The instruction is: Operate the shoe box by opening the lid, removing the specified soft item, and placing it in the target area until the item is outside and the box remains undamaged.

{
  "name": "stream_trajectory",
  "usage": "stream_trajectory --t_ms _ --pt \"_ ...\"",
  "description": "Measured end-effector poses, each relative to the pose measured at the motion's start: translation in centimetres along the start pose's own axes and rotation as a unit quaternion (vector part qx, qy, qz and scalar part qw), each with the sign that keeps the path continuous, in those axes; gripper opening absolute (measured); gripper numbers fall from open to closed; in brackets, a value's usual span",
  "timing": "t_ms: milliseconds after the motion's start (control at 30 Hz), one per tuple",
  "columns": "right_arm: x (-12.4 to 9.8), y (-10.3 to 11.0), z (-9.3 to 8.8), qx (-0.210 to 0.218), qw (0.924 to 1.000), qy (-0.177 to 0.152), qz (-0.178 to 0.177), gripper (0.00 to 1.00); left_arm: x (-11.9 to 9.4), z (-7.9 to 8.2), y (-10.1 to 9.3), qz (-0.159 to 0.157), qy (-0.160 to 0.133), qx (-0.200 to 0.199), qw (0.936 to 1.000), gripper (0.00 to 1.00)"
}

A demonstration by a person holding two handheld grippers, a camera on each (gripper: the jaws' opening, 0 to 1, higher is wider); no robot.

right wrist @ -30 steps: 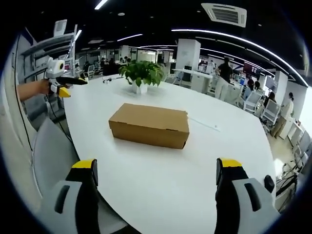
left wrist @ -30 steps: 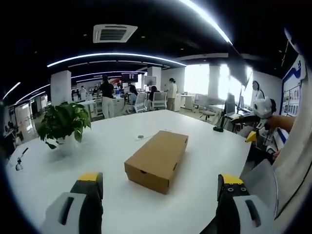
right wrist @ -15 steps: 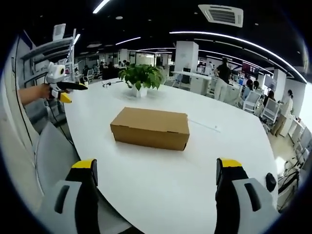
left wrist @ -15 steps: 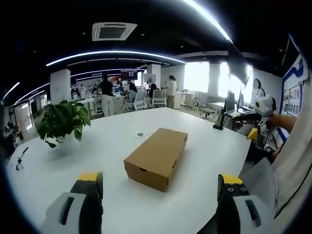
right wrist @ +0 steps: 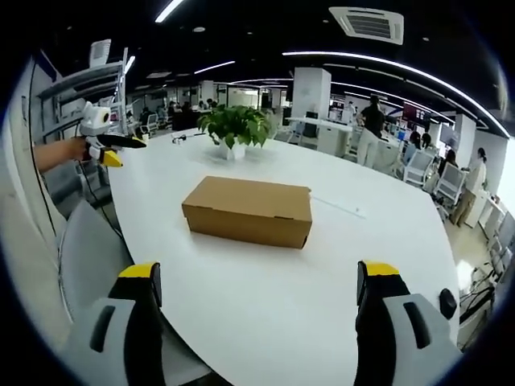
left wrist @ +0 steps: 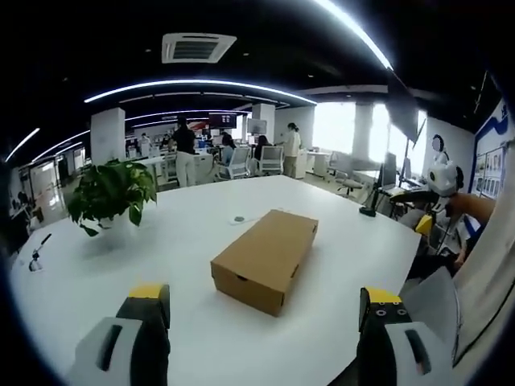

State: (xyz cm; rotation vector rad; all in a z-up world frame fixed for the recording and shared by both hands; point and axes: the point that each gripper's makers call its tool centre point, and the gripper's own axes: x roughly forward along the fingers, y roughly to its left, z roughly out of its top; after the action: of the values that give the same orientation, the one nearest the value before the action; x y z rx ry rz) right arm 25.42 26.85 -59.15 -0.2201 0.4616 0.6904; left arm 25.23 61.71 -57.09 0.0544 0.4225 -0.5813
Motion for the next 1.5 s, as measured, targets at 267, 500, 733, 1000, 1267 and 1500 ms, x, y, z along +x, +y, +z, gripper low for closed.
stream_trajectory --t_ms 267,500,733,1000,1267,1500 --pt "1.2 -0.3 0.0 -0.003 0.9998 0.006 0.016 0.96 0.1 -0.9 0.4 0.011 0.010 -0.007 0.9999 1.00" --pt "2.3 -0.6 0.3 -0.013 0.9993 0.013 0.033 0.96 0.6 -2.1 0.1 0.017 0.019 -0.011 0.9996 1.00" --pt "3.7 -1.5 0.5 -0.039 0.9977 0.012 0.054 0.96 1.5 -2.6 -0.6 0.025 0.021 -0.017 0.9993 1.00" --pt "5.6 -2.7 0.4 -0.060 0.9950 0.018 0.078 0.96 2.8 -2.9 -1.3 0.057 0.021 -0.025 0.9978 0.99" --pt "8.0 -4.2 0.5 -0.077 0.9918 0.025 0.099 0.96 4.6 -3.3 -1.2 0.083 0.026 -0.033 0.9957 0.97" --pt "9.9 -5.7 0.4 -0.088 0.9894 0.029 0.111 0.96 6.2 -3.5 -0.9 0.096 0.026 -0.031 0.9945 0.96"
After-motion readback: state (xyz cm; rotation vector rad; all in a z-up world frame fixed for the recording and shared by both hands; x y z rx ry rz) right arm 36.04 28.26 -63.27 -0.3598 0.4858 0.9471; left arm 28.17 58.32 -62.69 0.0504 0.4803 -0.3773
